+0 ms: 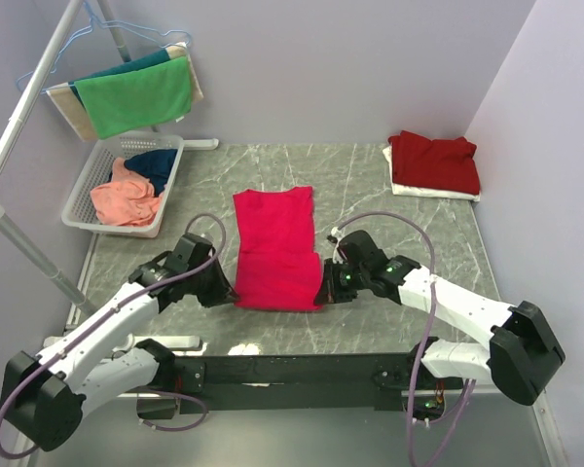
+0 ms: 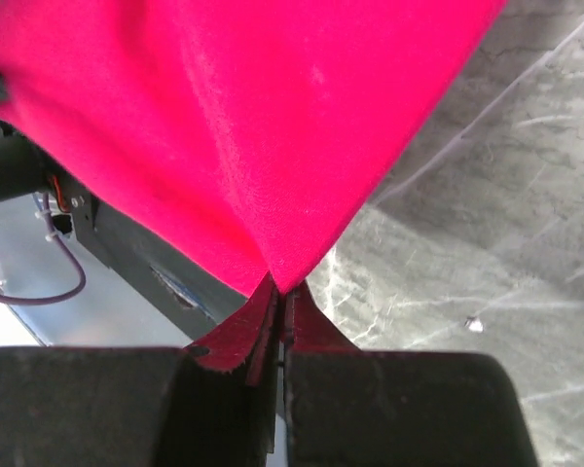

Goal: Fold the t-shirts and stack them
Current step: Fold the tshirt, then neatly place the folded tshirt to the corner, then reset both grippers

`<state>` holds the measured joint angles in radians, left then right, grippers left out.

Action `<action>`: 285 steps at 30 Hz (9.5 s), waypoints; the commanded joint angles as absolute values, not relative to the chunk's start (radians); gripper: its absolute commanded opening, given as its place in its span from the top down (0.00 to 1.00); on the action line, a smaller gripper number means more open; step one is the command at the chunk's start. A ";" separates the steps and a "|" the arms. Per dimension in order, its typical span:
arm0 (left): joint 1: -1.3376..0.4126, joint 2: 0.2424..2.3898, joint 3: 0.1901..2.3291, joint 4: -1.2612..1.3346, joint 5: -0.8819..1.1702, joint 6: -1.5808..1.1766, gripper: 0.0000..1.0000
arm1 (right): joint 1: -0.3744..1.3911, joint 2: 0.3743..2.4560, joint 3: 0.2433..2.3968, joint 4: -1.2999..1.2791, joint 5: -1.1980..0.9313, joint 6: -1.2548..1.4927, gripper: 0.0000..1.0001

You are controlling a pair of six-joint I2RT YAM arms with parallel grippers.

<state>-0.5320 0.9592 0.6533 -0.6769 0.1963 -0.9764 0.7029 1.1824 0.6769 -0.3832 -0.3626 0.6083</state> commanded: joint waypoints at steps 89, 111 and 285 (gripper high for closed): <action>-0.261 2.029 1.766 -0.370 -0.164 -0.667 0.48 | 0.255 2.247 1.869 -0.040 -0.509 0.617 0.68; -0.318 2.143 1.768 -0.443 -0.047 -0.650 0.52 | 0.318 2.166 1.755 -0.362 -0.370 0.451 0.61; -0.295 1.655 1.395 -0.356 -0.100 -0.515 0.01 | 0.224 2.113 2.131 -0.692 0.692 0.342 0.40</action>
<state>-0.2852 1.7527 1.4254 -0.4141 -0.1051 -0.5564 0.1947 2.2604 2.2318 -0.6327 0.8448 0.2745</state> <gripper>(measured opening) 0.994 0.596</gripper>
